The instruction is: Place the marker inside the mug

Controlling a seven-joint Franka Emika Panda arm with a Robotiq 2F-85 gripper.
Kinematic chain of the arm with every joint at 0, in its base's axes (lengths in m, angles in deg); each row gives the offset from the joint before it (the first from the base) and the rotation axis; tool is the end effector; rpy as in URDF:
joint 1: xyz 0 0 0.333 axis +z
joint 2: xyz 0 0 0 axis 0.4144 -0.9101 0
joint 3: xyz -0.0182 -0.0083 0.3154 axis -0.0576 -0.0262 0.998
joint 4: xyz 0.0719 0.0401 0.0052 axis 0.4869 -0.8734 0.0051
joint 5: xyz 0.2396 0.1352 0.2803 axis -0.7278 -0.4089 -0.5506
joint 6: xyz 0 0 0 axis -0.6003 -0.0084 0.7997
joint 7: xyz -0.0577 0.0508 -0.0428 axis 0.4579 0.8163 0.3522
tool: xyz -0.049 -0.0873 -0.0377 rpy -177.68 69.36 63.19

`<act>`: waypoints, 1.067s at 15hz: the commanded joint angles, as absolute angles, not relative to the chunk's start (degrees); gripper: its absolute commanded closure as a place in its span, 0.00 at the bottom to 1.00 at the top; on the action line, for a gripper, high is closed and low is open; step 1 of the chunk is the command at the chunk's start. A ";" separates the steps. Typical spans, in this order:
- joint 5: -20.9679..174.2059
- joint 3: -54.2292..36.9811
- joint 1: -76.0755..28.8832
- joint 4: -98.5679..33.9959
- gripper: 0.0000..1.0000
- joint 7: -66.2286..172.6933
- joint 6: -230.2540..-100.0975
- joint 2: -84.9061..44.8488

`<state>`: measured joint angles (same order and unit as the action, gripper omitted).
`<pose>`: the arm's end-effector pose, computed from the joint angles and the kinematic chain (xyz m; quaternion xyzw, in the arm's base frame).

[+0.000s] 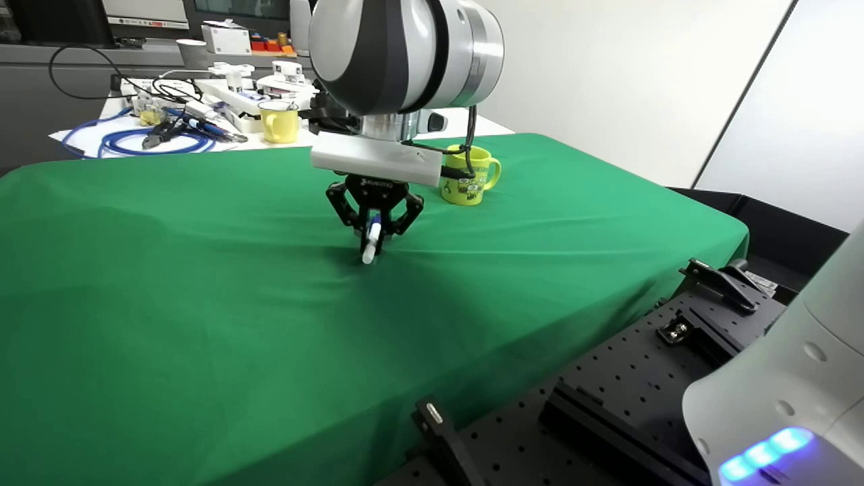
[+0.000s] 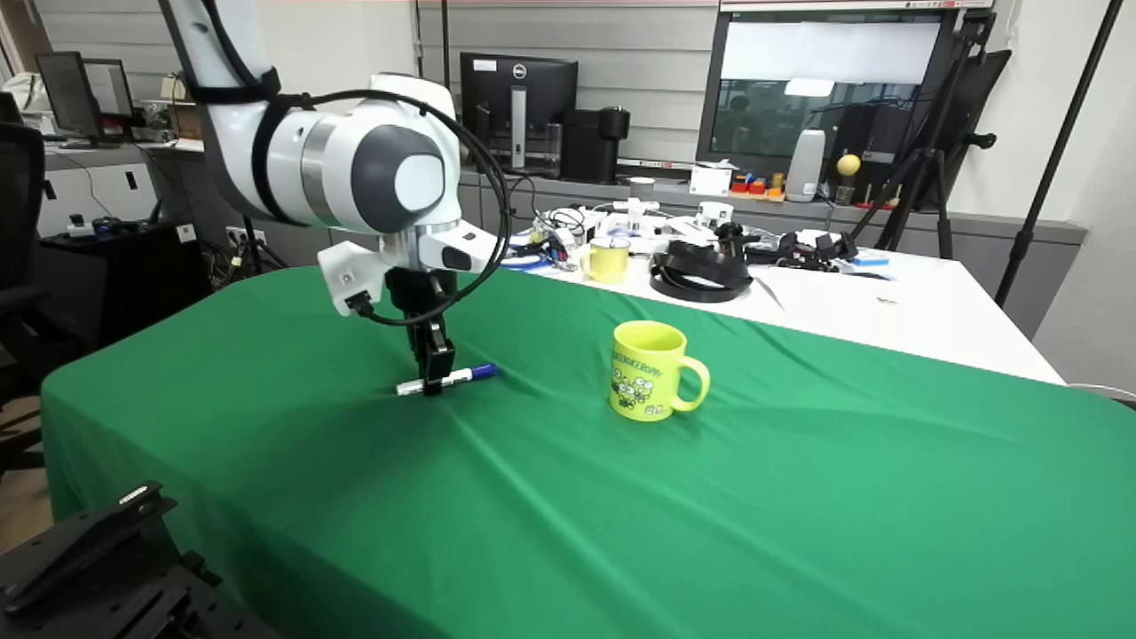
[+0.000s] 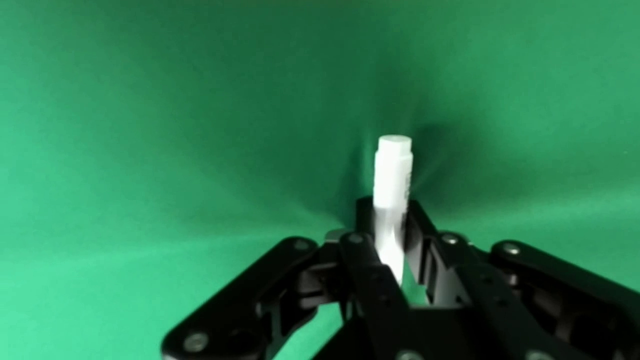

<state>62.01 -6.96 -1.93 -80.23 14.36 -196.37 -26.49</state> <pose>0.4546 0.1535 0.1450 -0.9552 0.2945 -0.0088 0.0284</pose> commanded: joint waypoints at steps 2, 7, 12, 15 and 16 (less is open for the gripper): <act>65.62 -9.79 -0.12 -80.17 0.95 9.80 -194.60 -24.56; 67.76 -10.39 -1.73 -80.33 0.95 8.84 -191.30 -20.35; 65.60 -8.22 -7.28 -79.46 0.95 10.58 -186.09 -15.13; 59.28 -5.47 -12.97 -76.77 0.95 13.91 -182.19 -13.02; 56.39 -4.80 -14.75 -75.46 0.95 15.14 -180.69 -12.67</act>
<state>62.21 -7.49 -9.57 -78.56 12.72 -185.66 -14.82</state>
